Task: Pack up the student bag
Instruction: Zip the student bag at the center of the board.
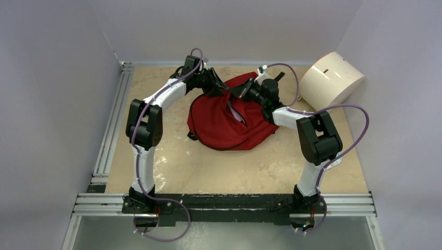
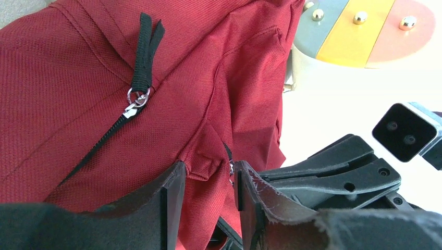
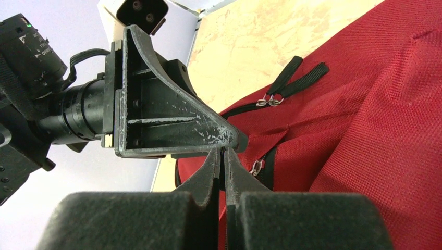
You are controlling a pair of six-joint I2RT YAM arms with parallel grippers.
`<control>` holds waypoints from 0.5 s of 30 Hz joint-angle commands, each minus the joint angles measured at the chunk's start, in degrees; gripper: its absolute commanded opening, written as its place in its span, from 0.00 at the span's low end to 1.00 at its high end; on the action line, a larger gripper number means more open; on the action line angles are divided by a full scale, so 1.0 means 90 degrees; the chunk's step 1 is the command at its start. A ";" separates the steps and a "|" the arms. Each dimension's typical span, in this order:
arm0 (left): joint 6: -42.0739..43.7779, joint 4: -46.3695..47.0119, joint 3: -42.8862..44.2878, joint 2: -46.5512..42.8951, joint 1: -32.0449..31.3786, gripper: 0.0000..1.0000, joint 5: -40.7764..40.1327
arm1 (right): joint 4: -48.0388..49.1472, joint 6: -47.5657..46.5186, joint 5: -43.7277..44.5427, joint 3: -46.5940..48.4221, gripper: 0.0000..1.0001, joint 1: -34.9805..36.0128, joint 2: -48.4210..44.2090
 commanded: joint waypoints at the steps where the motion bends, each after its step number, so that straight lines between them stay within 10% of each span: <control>1: -0.0142 0.0143 0.0308 0.0097 -0.0103 0.39 0.0016 | 0.0495 -0.0061 -0.0246 -0.0082 0.00 0.0014 -0.0503; 15: 0.0185 -0.1183 0.0533 -0.0506 -0.0106 0.39 -0.0948 | 0.0458 -0.0066 -0.0169 -0.0068 0.00 0.0008 -0.0504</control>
